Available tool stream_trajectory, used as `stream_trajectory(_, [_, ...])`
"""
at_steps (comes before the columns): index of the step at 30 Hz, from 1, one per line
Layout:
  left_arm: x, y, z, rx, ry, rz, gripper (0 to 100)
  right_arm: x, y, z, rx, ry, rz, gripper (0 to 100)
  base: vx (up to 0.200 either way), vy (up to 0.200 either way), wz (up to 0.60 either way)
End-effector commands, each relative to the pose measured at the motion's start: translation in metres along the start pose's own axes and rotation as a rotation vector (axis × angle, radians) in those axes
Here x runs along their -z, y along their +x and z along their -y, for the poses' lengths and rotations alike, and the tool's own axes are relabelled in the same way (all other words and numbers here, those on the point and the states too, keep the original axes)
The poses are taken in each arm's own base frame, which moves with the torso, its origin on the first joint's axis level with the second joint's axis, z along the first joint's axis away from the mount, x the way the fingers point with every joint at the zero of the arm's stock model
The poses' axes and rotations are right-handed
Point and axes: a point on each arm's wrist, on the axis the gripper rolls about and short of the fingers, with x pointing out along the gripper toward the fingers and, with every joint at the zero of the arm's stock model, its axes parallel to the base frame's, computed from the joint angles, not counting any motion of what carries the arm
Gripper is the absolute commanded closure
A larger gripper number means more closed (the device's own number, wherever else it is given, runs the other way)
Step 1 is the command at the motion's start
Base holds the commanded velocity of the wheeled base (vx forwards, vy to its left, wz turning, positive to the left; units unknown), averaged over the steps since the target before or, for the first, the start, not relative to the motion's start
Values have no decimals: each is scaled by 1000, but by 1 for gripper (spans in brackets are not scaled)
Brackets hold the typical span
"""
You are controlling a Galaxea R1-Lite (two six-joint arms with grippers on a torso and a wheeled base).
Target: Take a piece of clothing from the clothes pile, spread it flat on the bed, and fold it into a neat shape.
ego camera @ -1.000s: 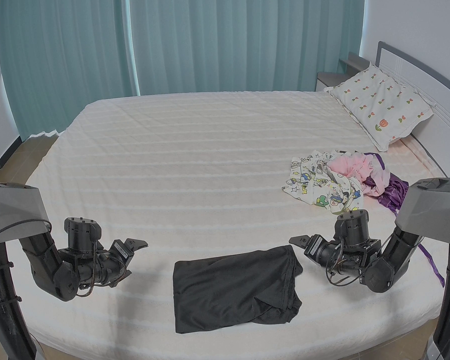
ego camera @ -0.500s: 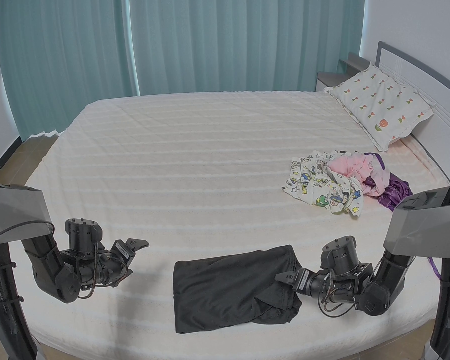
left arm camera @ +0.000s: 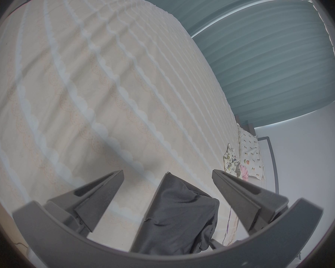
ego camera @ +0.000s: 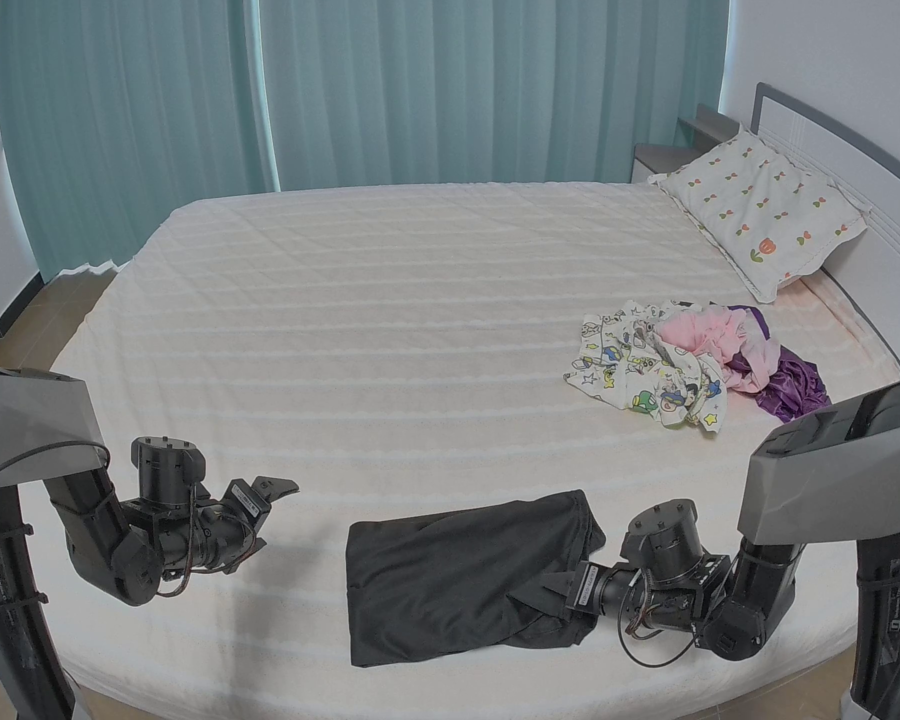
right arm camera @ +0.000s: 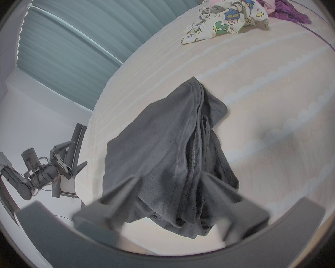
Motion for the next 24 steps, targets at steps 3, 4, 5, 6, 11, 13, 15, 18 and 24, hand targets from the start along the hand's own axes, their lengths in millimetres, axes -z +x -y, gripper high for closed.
stream_trajectory(3, [0,0,0,-1,-1,-1,0,20,5,-6,22,-50,-31,100,0,0,0])
stream_trajectory(4, [0,0,0,-1,-1,-1,0,19,4,-5,25,-47,-28,100,0,0,0])
stream_trajectory(5, [0,0,0,-1,-1,-1,0,17,3,-4,29,-41,-21,100,0,0,0])
stream_trajectory(6, [0,0,0,0,0,0,0,15,3,-2,34,-35,-13,100,0,0,0])
stream_trajectory(11, [1,0,-1,-3,-1,-2,0,10,-6,0,42,-25,-1,100,0,0,0])
stream_trajectory(13, [1,0,-1,-3,-1,-2,0,7,-11,-1,41,-24,7,100,0,0,0])
stream_trajectory(15, [1,0,-1,-3,-1,-2,0,3,-20,3,51,-23,6,100,0,0,0])
stream_trajectory(18, [1,0,-1,-3,-1,-2,0,-1,-27,9,64,-32,-9,100,0,0,0])
stream_trajectory(24, [1,0,-1,-3,-1,-2,0,1,-33,27,92,-76,-118,100,0,0,0])
